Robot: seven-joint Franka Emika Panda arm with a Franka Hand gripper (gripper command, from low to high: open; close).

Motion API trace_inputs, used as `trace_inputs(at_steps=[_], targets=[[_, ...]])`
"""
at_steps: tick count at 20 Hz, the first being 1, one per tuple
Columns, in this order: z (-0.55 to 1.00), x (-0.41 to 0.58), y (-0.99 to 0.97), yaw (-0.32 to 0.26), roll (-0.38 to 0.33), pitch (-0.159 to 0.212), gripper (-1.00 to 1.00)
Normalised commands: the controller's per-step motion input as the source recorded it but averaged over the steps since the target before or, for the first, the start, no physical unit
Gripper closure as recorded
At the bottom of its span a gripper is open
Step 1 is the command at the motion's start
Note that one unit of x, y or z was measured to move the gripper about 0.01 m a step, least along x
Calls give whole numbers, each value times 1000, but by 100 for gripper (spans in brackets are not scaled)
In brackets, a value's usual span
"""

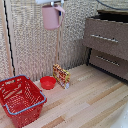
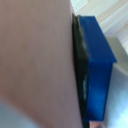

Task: Compassionately, move the pinch receptors towards pink recepticle. Embrace the recepticle delicately and rise accordingly. Progress forward guided by applied tension and move towards the highest section of the storage unit. Place the recepticle delicately and shut the storage unit.

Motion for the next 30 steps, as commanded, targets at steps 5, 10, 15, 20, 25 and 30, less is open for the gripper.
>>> trace_inputs(at_steps=[5,10,15,20,25,30], targets=[[904,333,-407,-180,-51,39,100],[708,168,-588,-137,-69,112,100],[654,174,-674,-120,-71,149,100],[663,213,-662,-132,-69,148,100],[672,237,-723,-117,-51,68,100],[617,229,-773,-105,-43,16,100]])
